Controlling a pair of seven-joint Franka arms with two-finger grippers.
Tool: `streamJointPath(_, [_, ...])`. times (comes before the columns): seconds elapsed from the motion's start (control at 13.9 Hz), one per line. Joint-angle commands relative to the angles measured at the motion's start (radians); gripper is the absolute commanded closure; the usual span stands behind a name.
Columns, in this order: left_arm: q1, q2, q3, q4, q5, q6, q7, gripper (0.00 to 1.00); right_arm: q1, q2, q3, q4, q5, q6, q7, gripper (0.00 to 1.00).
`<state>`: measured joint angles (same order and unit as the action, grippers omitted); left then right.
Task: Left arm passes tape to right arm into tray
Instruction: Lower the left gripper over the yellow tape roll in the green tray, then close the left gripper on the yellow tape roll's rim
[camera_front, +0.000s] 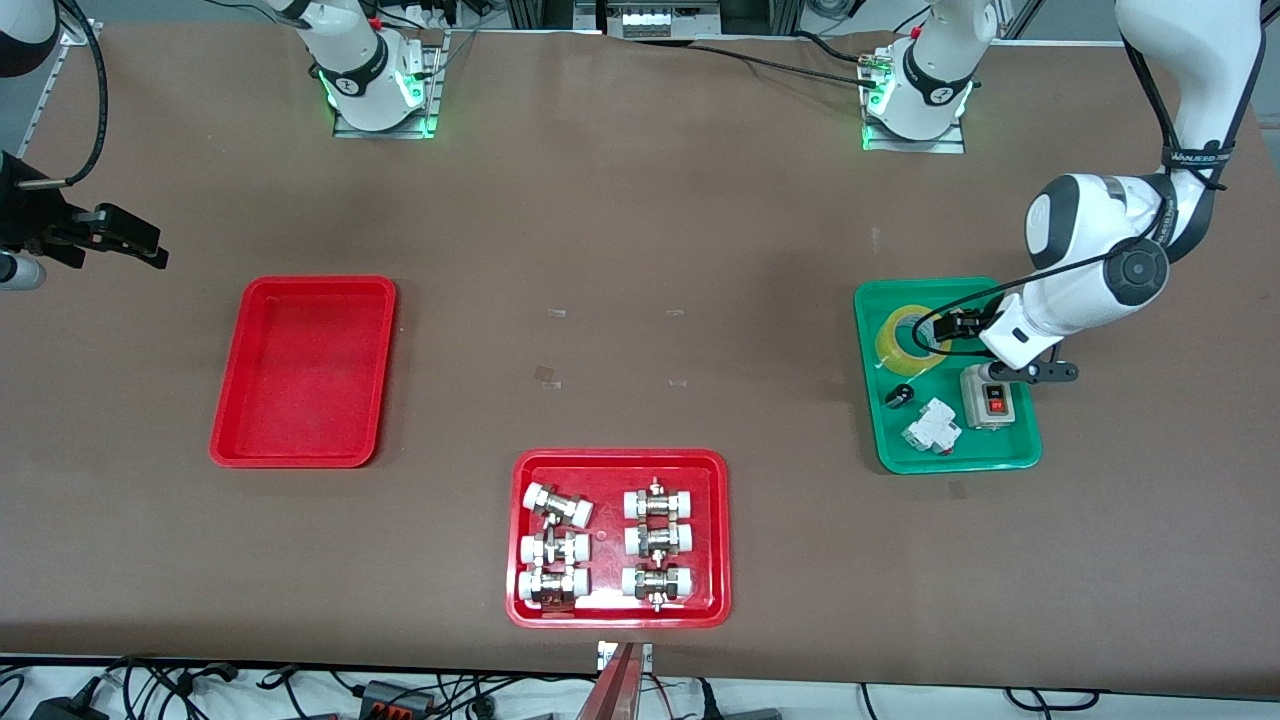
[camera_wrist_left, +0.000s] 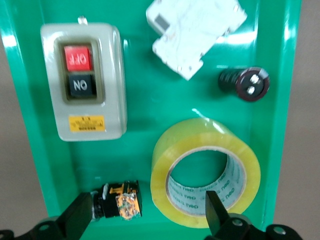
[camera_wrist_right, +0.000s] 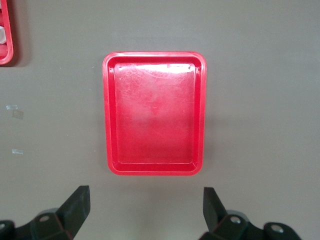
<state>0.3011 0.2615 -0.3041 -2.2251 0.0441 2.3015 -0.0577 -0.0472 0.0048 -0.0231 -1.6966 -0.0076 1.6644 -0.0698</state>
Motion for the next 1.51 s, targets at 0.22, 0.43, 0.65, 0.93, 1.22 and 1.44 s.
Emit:
streamJointPath(0.22, [-0.007,0.016,-0.004,-0.004,0.019,0.006,-0.033,0.0,-0.011,-0.008,0.006,-0.003,-0.008,-0.008,-0.01,0.0])
streamJointPath(0.43, [-0.01,0.019,-0.004,-0.007,0.02,0.006,-0.068,0.0,-0.013,-0.006,0.005,-0.005,-0.008,-0.008,-0.01,0.0])
streamJointPath(0.65, [-0.008,0.051,-0.004,-0.01,0.019,0.013,-0.083,0.0,-0.013,-0.006,0.005,-0.005,-0.008,-0.008,-0.01,0.0])
streamJointPath(0.93, [-0.002,0.104,-0.003,-0.01,0.019,0.032,-0.087,0.0,-0.011,-0.006,0.003,-0.005,-0.008,-0.008,-0.01,0.0])
streamJointPath(1.22, [-0.001,0.114,-0.003,-0.01,0.019,0.033,-0.088,0.16,-0.011,-0.006,0.005,-0.005,-0.008,-0.003,-0.01,0.0])
streamJointPath(1.44, [-0.001,0.108,-0.003,-0.01,0.019,0.03,-0.102,0.54,-0.013,-0.006,0.003,-0.006,-0.012,0.005,-0.01,0.0])
